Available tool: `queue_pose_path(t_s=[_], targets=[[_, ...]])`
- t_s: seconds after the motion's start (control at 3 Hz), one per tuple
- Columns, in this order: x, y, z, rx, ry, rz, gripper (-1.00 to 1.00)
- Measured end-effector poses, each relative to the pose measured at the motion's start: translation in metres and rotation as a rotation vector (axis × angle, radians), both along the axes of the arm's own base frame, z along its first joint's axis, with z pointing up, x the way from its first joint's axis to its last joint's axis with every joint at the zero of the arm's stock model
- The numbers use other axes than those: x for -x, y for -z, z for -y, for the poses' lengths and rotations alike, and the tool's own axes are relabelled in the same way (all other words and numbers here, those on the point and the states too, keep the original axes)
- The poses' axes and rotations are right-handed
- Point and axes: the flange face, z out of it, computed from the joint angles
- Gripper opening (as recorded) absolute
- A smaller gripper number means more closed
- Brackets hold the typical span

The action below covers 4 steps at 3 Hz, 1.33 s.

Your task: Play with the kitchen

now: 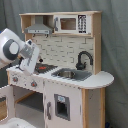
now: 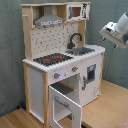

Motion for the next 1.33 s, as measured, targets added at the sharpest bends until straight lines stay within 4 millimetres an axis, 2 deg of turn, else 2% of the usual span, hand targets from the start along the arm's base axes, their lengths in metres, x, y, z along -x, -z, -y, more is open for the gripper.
queue_pose_path(t_s=[0.33, 1.33], targets=[[-0.032, -0.007, 0.005, -0.056, 0.024, -0.032, 1.00], [-0.108, -0.027, 0.006, -0.182, 0.065, -0.096, 1.00]])
